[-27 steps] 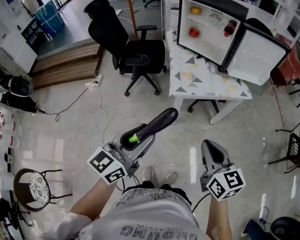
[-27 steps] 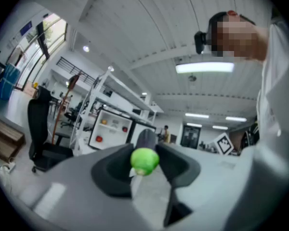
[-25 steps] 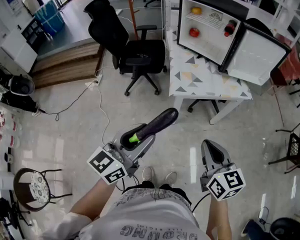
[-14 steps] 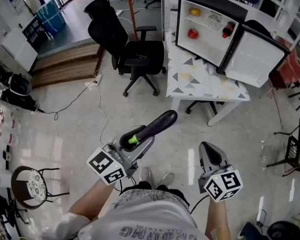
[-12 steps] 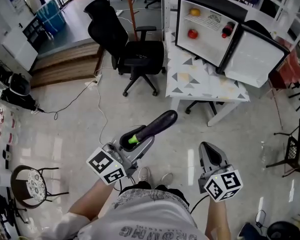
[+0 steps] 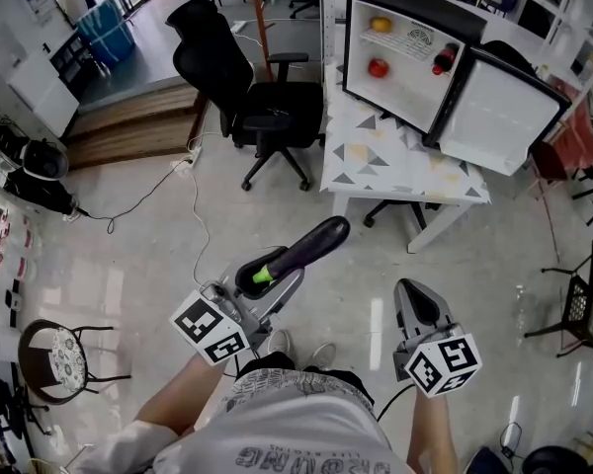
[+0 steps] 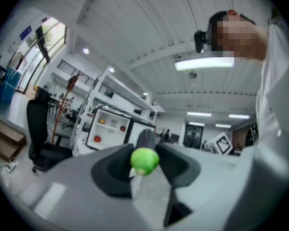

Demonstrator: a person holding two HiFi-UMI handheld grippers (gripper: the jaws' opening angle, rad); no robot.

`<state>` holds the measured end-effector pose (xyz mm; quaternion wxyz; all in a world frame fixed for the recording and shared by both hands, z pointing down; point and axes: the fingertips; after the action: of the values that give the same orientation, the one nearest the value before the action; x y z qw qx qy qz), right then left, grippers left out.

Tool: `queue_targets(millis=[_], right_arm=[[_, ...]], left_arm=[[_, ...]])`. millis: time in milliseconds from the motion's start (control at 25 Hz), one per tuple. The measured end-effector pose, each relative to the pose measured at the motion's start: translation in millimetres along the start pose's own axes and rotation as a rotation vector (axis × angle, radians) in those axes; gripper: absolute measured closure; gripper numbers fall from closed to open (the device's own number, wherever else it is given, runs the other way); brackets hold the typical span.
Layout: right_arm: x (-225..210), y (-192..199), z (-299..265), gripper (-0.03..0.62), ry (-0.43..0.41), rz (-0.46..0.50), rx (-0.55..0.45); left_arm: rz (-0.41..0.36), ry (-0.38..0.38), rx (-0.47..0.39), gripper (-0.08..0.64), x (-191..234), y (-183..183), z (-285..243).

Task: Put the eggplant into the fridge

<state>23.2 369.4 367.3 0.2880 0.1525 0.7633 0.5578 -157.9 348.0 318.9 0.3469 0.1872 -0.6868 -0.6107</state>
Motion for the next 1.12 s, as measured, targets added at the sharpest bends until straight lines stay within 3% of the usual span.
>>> queue_targets(millis=[560,1120], right_arm=[[-40.2,-2.8,1.5,0.589,0.012,-0.010,-0.017],[-86.2,-9.0,-45.4,0.589,0.021,-0.002,0.013]], left_arm=[[-0.014,-0.025,-0.023,0.399,2.6,-4.4,-28.0],[0.003,-0.042,-0.024,0.399,47.7,-0.2,-77.3]])
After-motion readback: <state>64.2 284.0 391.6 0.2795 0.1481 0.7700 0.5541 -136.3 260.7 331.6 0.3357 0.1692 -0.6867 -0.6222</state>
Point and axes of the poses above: the fingertips, and each gripper's own axes: z backward along the fingers, x to its left, y out of its underside, and after that the axes turned 8 degrees about -y, right-handed
